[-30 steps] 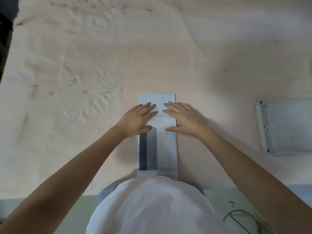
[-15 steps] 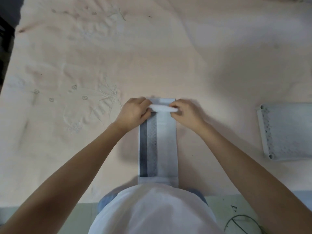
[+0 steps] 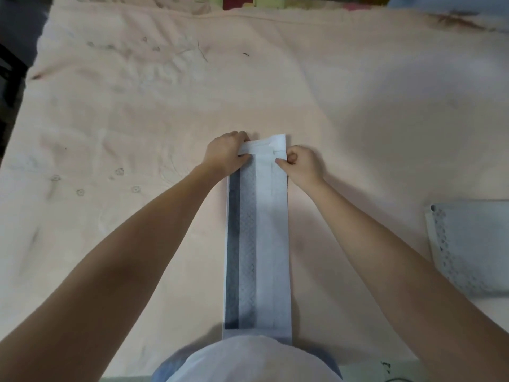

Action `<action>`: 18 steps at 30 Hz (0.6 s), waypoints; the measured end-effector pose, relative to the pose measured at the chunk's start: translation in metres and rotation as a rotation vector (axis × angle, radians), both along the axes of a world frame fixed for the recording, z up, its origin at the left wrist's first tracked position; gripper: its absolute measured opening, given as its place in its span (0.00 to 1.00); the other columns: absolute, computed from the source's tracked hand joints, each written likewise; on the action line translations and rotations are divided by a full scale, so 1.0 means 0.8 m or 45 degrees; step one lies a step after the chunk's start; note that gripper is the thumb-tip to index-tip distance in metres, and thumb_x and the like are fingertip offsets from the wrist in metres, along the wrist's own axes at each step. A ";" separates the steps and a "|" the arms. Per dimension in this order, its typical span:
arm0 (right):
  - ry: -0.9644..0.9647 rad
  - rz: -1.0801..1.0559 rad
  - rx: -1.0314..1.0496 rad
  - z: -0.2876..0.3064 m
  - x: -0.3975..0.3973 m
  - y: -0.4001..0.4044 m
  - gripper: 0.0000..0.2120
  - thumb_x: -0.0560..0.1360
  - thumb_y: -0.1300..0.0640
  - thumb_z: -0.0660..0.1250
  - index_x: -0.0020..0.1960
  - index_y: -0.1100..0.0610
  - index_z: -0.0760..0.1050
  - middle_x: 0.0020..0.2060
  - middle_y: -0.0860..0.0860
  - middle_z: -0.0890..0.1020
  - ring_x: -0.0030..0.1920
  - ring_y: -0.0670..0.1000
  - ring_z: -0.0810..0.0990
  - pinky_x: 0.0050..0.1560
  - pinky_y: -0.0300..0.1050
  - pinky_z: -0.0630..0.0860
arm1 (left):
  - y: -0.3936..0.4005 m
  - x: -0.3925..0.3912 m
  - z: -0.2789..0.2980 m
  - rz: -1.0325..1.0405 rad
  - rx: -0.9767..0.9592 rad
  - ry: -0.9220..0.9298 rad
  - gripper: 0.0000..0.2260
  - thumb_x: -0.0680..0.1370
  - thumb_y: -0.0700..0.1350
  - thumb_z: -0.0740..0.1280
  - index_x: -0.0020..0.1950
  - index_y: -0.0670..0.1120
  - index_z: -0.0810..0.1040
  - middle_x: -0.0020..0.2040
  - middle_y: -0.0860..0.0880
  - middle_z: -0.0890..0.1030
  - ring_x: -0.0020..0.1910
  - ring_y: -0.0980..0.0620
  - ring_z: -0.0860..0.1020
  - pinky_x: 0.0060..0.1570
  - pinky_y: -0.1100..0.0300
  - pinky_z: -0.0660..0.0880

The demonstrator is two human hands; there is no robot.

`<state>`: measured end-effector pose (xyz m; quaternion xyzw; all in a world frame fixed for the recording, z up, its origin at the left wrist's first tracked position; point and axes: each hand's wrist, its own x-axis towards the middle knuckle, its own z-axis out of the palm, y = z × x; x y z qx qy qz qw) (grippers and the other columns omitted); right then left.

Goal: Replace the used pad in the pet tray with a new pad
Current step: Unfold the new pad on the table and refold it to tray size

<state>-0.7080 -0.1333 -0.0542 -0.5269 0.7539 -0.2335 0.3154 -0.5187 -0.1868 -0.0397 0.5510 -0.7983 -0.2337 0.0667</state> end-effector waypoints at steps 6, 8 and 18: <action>0.194 -0.019 -0.032 -0.005 -0.002 -0.004 0.11 0.68 0.50 0.74 0.39 0.52 0.72 0.30 0.44 0.73 0.34 0.45 0.73 0.31 0.35 0.62 | -0.010 0.001 -0.025 0.048 -0.059 0.024 0.19 0.72 0.48 0.70 0.60 0.42 0.74 0.55 0.42 0.75 0.55 0.42 0.73 0.49 0.52 0.69; 0.176 -0.097 -0.071 -0.007 -0.004 -0.003 0.14 0.66 0.50 0.76 0.42 0.54 0.72 0.28 0.43 0.70 0.32 0.45 0.71 0.29 0.33 0.61 | -0.010 0.004 -0.030 0.096 -0.100 0.053 0.22 0.71 0.50 0.72 0.60 0.41 0.73 0.56 0.42 0.75 0.55 0.41 0.73 0.50 0.52 0.69; 0.146 -0.060 -0.111 0.014 0.016 0.024 0.09 0.74 0.58 0.67 0.37 0.58 0.71 0.33 0.50 0.74 0.34 0.50 0.71 0.32 0.32 0.64 | 0.019 -0.009 -0.010 0.092 -0.308 -0.145 0.21 0.76 0.51 0.65 0.62 0.38 0.71 0.61 0.40 0.71 0.58 0.41 0.70 0.54 0.53 0.64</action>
